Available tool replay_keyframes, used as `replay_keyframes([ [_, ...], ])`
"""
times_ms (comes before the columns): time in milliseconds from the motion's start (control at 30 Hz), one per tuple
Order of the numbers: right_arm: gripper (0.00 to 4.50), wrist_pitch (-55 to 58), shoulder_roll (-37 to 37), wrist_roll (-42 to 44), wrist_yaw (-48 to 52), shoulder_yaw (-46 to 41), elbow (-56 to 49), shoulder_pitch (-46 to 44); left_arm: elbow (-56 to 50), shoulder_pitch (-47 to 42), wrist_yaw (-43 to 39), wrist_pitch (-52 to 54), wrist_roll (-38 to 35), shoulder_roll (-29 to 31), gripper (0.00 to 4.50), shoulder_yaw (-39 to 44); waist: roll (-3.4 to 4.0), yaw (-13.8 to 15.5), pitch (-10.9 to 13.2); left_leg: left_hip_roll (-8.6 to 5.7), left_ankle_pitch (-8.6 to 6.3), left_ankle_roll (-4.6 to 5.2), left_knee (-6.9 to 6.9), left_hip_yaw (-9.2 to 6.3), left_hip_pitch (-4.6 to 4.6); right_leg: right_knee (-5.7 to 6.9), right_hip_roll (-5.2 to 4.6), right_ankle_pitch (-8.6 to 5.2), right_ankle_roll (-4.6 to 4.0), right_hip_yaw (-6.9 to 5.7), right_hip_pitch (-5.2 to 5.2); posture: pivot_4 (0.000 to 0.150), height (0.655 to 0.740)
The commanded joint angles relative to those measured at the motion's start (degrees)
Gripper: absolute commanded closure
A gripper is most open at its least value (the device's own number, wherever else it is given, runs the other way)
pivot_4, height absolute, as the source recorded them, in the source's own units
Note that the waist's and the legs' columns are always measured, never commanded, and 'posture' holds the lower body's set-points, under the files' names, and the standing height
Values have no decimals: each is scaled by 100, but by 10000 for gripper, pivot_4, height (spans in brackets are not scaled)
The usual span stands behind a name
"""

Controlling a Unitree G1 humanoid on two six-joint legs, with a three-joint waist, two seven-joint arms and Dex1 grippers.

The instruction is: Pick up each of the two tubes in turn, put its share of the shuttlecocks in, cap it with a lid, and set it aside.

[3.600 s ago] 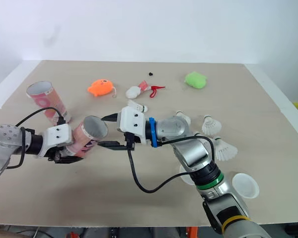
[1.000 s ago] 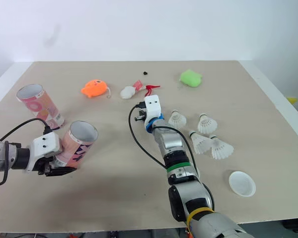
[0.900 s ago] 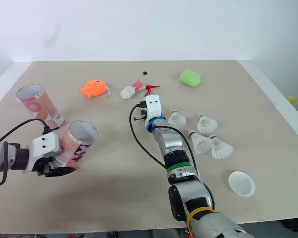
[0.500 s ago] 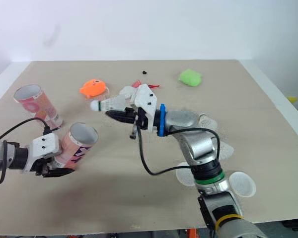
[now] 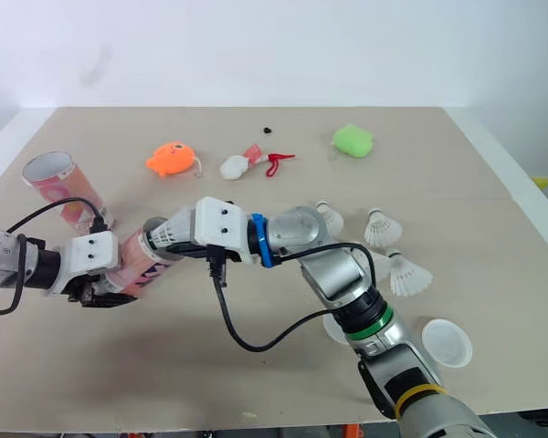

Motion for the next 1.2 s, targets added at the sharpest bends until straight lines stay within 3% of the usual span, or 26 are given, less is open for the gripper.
replay_keyframes([
  [33,31136,302,226,568,-221,-459,-460,202,100,-130,-36,-86,106,-61,11279,-134,-1,18,-1,0,0,0,0,0,0,0,-2,0,0,0,0,1500,7400],
  [267,679,799,-16,1025,-1284,-1573,-1942,1834,176,-94,-47,-153,132,-145,11279,-212,-6,49,-4,-9,0,0,8,-10,-1,0,-23,-7,16,-12,12,1500,7400],
  [500,679,901,-431,957,-2390,-2986,-3410,3979,316,-169,-54,-284,195,-277,11279,-329,6,102,-9,-16,1,-3,11,-16,8,1,-27,-24,54,-13,23,1500,7400],
  [800,679,266,-264,94,-3479,-3651,-4056,6014,608,-518,-160,-468,364,-572,11279,-613,20,177,-21,-22,16,-11,10,-1,97,0,-27,-22,30,0,103,1500,7400],
  [1033,679,260,74,129,-3868,-3923,-3866,6759,714,-630,-227,-544,451,-700,11279,-698,24,194,-32,-23,17,-11,12,12,103,-2,-40,-21,45,19,108,1500,7400],
  [1200,679,624,208,316,-4050,-3866,-3536,6601,709,-634,-227,-548,471,-742,11279,-695,34,195,-41,-23,16,-11,12,10,103,-5,-42,-26,47,20,113,1500,7400],
])
